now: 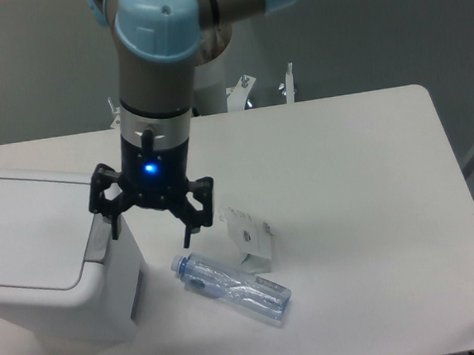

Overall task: Open the trash can
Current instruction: 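Press the gripper down on the trash can lid edge to flip it open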

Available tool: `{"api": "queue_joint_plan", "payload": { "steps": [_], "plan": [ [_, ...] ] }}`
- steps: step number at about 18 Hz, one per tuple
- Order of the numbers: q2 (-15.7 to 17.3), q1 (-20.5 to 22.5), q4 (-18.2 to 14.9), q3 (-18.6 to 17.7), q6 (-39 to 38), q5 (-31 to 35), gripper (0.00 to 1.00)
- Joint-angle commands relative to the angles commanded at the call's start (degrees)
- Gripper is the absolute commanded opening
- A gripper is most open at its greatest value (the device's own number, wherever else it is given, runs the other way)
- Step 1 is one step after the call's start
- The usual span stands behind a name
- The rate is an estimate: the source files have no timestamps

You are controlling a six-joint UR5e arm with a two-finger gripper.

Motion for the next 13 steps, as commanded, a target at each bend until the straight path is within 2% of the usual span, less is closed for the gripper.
{"api": "queue_joint_plan", "payload": {
  "steps": [13],
  "plan": [
    [-0.79,-0.26,0.18,-0.53,0.09,0.09,1.00]
  ]
}}
